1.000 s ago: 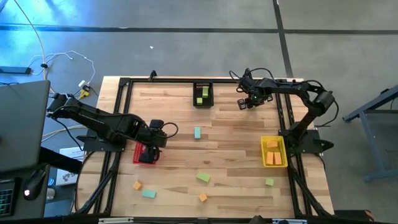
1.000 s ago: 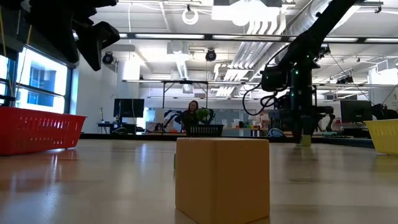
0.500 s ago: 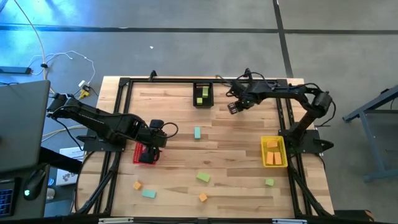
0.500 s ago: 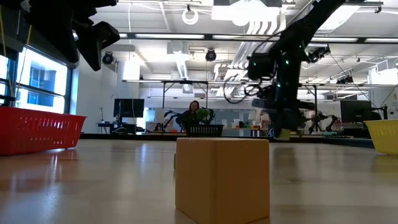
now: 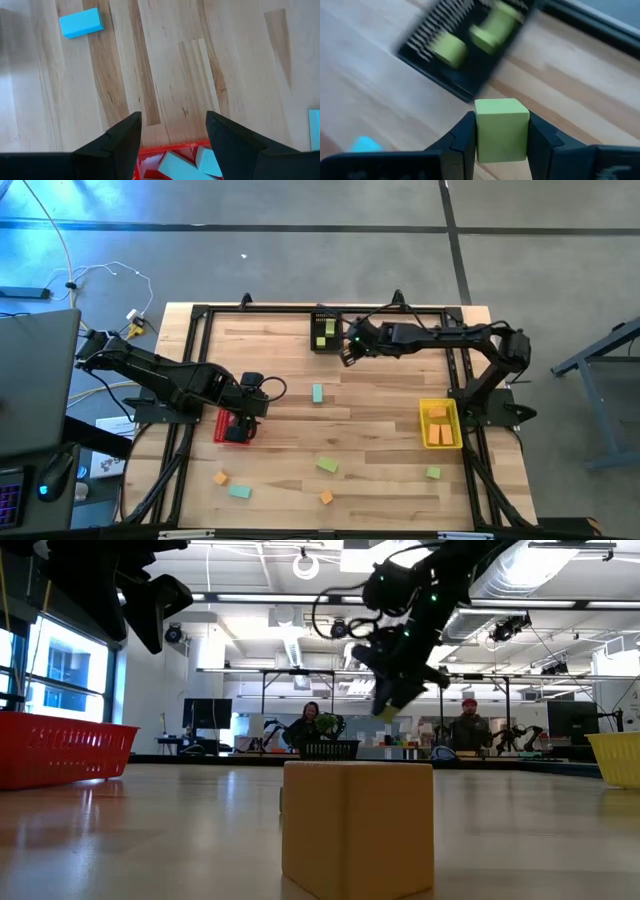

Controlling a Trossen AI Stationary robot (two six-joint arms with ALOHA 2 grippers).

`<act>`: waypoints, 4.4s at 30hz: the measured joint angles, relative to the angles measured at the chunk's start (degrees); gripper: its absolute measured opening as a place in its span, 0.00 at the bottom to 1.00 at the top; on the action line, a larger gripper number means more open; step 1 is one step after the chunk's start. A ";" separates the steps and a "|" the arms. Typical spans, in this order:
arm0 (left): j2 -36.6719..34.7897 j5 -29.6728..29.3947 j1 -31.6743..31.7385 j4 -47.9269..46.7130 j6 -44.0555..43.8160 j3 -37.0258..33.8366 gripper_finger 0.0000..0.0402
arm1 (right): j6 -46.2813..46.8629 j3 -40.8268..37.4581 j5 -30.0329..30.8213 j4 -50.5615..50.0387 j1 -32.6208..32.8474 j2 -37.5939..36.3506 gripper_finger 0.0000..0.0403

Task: Sort & place blocks by color
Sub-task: Put the green block into the black bin, then put the blue block into the red bin

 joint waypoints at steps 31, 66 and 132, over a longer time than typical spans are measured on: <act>0.00 0.97 -0.03 0.03 -7.54 0.02 0.51 | 0.18 -0.37 6.44 37.53 1.08 14.13 0.40; 0.50 -7.23 -28.44 -0.18 -42.26 0.02 0.51 | 0.22 -0.07 -4.12 46.85 4.96 13.57 0.61; 30.44 -2.50 -38.50 15.52 -47.62 0.17 0.24 | -3.71 -0.07 -22.41 41.03 14.33 13.57 0.61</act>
